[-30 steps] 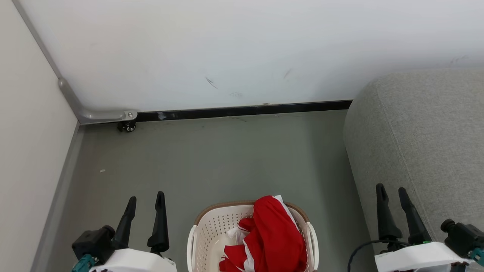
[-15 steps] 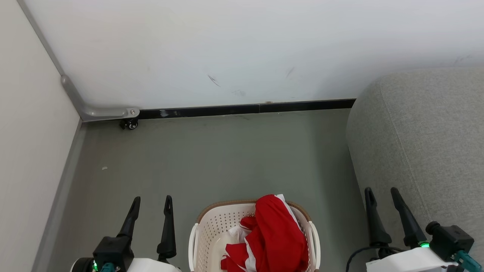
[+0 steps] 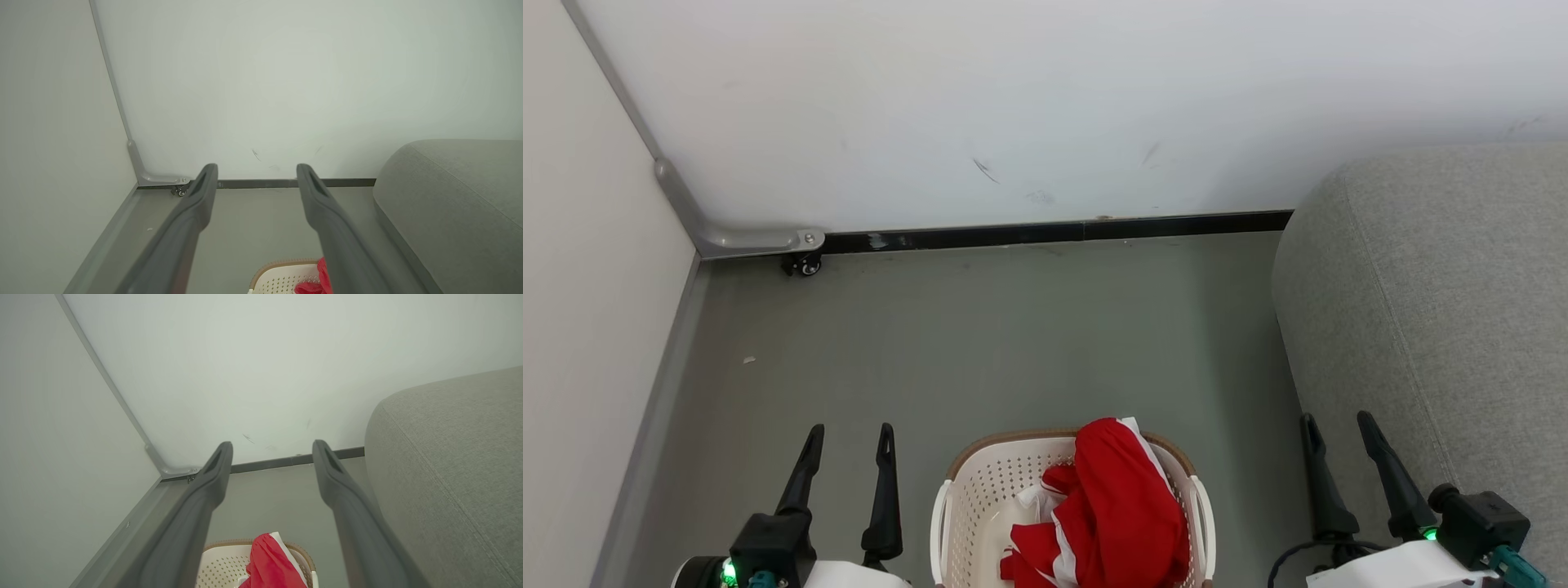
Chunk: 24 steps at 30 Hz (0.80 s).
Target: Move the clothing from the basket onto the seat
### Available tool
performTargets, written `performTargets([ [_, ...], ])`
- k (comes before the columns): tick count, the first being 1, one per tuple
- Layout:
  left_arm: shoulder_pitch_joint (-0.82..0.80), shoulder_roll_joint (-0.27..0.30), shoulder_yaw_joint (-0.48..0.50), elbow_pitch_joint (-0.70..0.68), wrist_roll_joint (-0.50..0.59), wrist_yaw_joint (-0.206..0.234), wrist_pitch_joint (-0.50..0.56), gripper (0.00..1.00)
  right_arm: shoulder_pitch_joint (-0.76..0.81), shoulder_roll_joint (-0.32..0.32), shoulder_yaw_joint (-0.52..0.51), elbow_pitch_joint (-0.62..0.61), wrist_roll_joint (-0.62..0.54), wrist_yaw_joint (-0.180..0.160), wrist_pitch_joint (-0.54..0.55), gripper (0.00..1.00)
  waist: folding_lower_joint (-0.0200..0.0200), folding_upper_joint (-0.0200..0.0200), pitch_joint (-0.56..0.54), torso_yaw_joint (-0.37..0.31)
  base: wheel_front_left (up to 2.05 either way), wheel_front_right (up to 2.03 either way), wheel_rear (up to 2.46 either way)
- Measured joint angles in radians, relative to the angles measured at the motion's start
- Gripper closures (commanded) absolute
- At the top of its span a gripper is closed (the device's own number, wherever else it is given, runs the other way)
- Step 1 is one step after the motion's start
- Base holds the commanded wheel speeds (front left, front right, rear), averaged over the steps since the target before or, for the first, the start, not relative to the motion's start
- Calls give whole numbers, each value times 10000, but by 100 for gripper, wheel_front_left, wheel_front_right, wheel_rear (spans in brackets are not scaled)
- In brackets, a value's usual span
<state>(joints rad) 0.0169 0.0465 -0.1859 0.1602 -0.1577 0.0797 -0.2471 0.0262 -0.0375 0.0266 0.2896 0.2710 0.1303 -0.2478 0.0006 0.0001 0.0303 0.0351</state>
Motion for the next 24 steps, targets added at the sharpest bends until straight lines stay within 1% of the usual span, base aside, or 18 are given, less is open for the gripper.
performTargets([
  [16, -1, 6, 4, 186, -73, 10, 0, 0, -43, -2, -25, 36, 6, 0, 0, 0, -2, 0, 119, -37, 0, 0, 0],
  [24, -9, 54, -46, 523, 111, -21, 0, 0, -51, -2, -117, 21, 2, 0, 0, 0, -2, 0, 272, -91, 0, 0, 0],
])
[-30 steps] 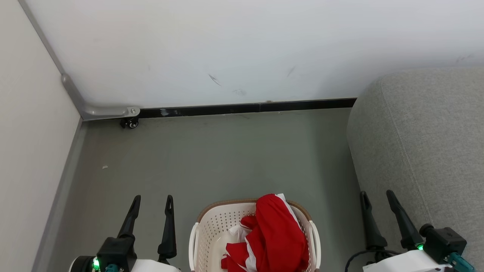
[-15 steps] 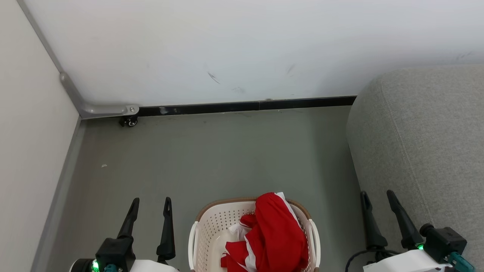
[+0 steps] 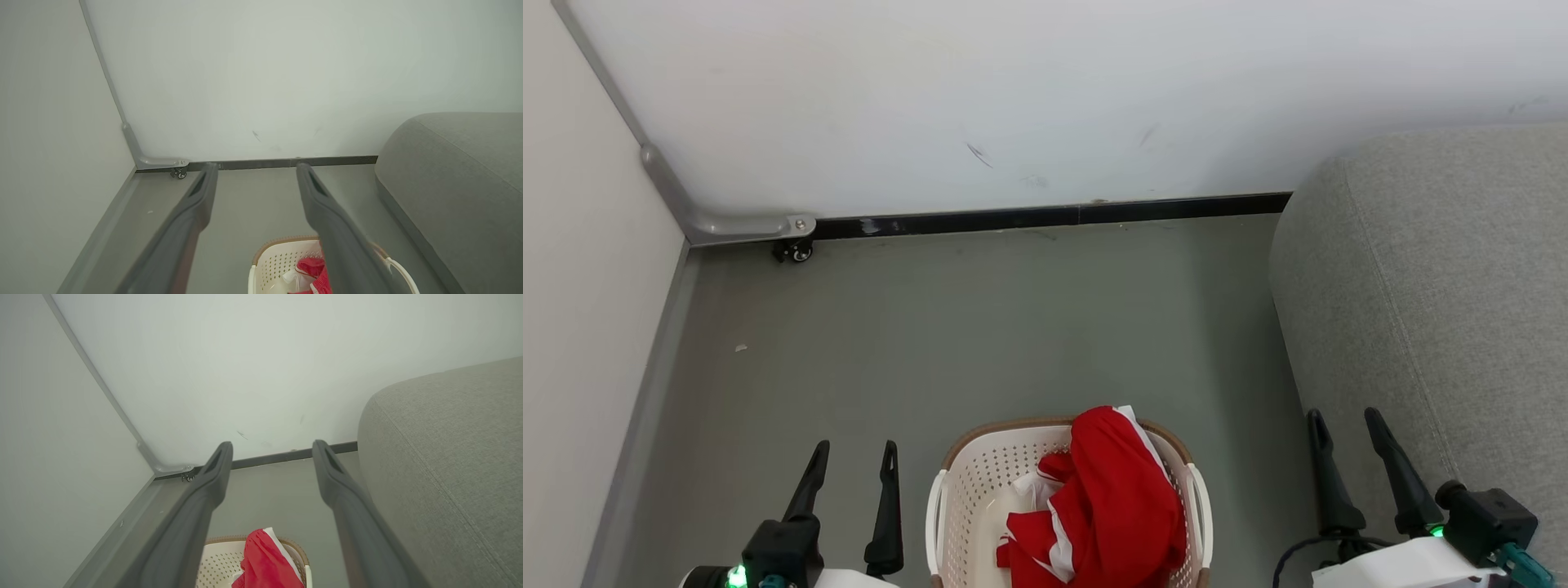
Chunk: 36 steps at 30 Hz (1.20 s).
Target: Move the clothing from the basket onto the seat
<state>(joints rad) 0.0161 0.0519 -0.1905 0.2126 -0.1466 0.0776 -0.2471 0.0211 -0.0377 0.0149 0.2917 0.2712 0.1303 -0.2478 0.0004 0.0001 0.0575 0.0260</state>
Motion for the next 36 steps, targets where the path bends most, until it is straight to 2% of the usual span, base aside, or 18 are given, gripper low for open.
performTargets([
  [10, -320, 222, -234, 456, 359, -314, 0, 0, -5, -2, -405, -153, -270, 0, 0, 0, -1, -1, 350, -141, 0, 0, 0],
  [21, -974, 169, -587, 1189, 577, -686, 0, 0, -57, 0, -639, -604, -341, 0, 0, 0, -1, 0, 964, -423, 0, 0, 0],
  [36, -2061, 130, -583, 1766, 685, -779, 0, 0, -639, -2, -786, -1051, -337, 2, -4, 0, -1, 0, 2166, -991, 0, 0, 0],
])
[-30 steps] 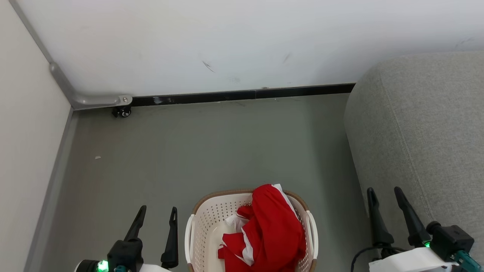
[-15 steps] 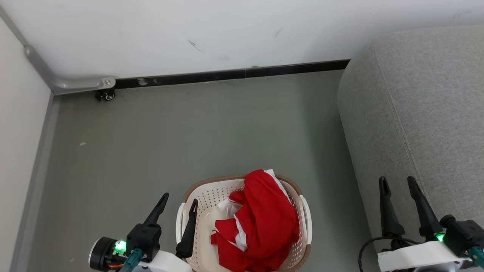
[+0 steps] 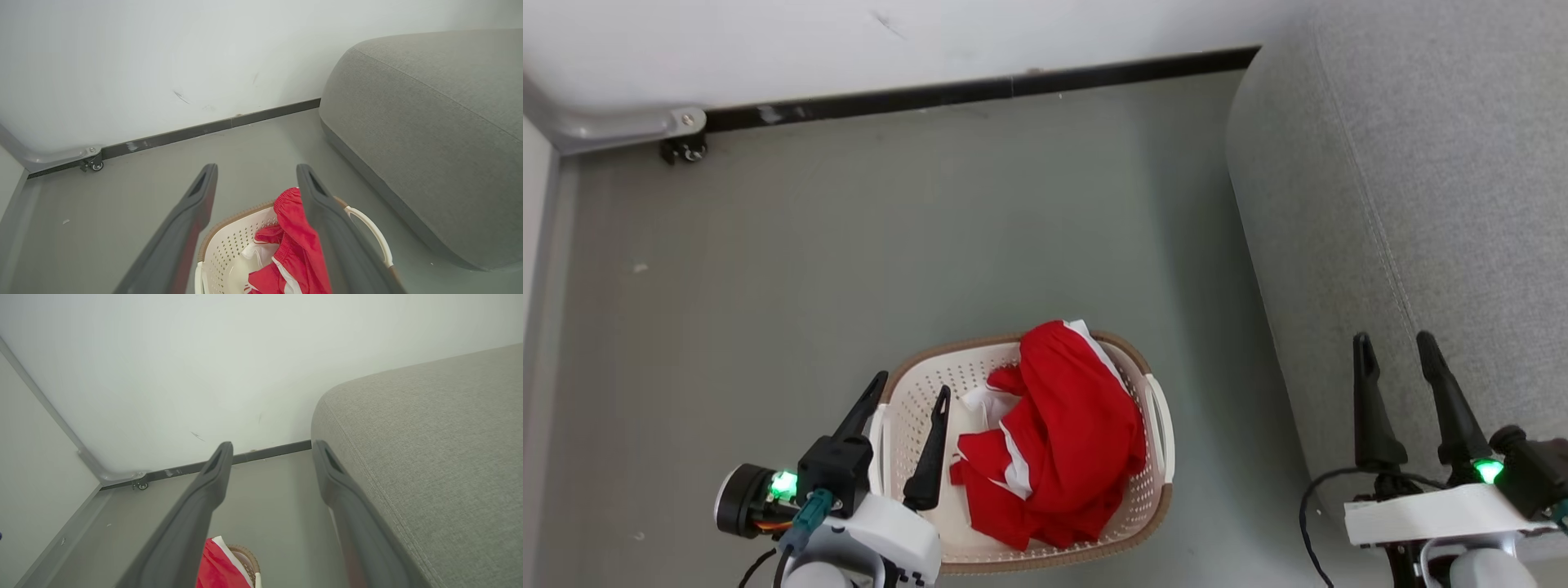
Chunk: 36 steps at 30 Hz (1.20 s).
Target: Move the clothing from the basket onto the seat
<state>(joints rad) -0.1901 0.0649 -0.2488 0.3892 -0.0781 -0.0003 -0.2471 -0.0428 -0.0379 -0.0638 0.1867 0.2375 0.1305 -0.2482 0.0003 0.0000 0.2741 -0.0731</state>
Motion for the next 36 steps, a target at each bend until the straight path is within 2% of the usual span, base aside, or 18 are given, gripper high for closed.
performTargets([
  [36, -2694, -71, -167, 2500, 213, -100, -10, 0, -1954, -2, -178, -1116, 320, 0, -27, 0, -1, 0, 3195, -1541, 0, 0, 0],
])
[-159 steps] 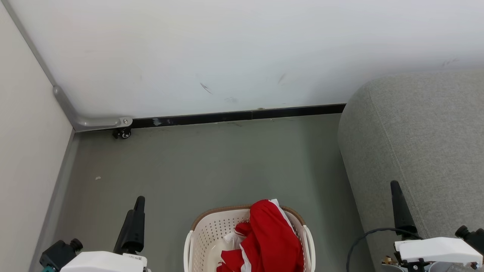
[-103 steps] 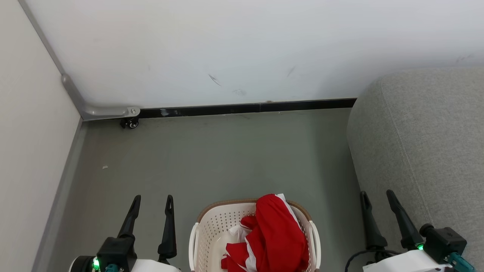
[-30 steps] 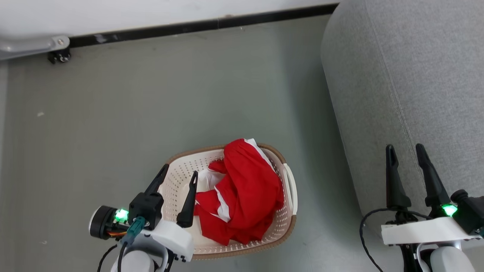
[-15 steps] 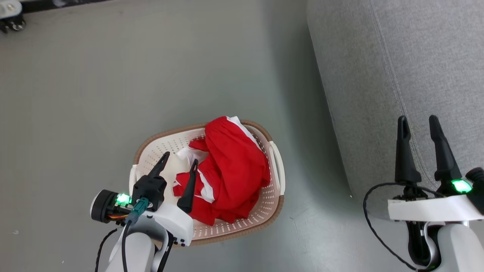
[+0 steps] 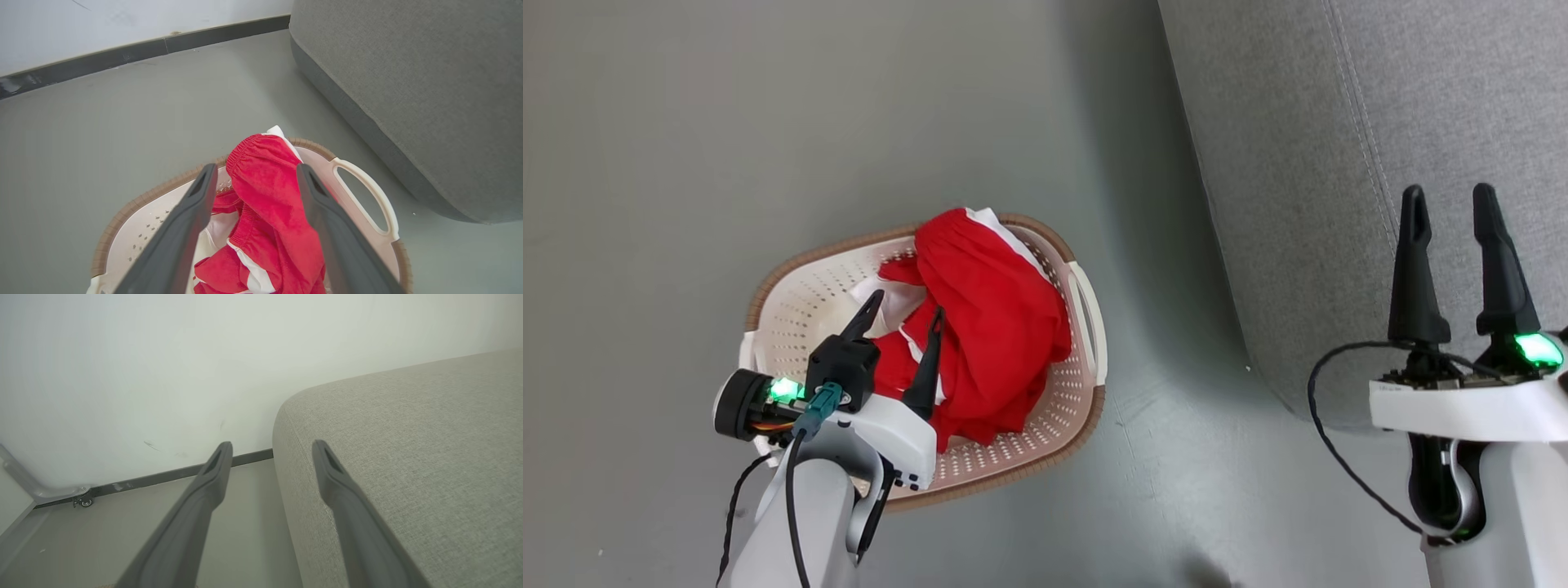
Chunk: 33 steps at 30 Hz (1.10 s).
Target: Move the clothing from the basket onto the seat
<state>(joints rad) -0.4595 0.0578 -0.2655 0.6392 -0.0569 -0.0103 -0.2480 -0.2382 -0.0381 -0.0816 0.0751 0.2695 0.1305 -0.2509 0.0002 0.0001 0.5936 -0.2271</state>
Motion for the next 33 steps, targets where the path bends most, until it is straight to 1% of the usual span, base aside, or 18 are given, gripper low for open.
performTargets([
  [3, -132, 0, -10, 113, 4, -2, 0, 0, -254, -4, 142, -71, 151, 0, -13, 0, 0, -1, 247, -123, 0, 0, 0],
  [5, -279, 4, -6, 150, 0, -94, 0, 0, -374, -2, 259, -100, 240, 2, -13, 0, 0, -1, 409, -198, 0, 0, 0],
  [10, -636, -8, 33, 245, -35, -178, 0, 0, -384, -2, 259, -94, 313, 2, -13, 0, 0, 0, 803, -380, 0, 0, 0],
  [17, -1066, -25, -88, 759, -309, -525, -2, 0, -453, 0, 257, -61, 405, 2, -13, 0, 0, 0, 1292, -645, 0, 0, 0],
  [25, -1556, -35, -199, 1306, -380, -648, 6, 0, -761, 0, 447, -61, 616, 0, -13, 0, 0, 0, 1761, -939, 0, 0, 0],
  [33, -1915, -31, -173, 1799, -376, -648, 71, 0, -1114, 2, 583, -52, 752, 2, -13, 0, -1, -1, 2143, -1202, 0, 0, 0],
])
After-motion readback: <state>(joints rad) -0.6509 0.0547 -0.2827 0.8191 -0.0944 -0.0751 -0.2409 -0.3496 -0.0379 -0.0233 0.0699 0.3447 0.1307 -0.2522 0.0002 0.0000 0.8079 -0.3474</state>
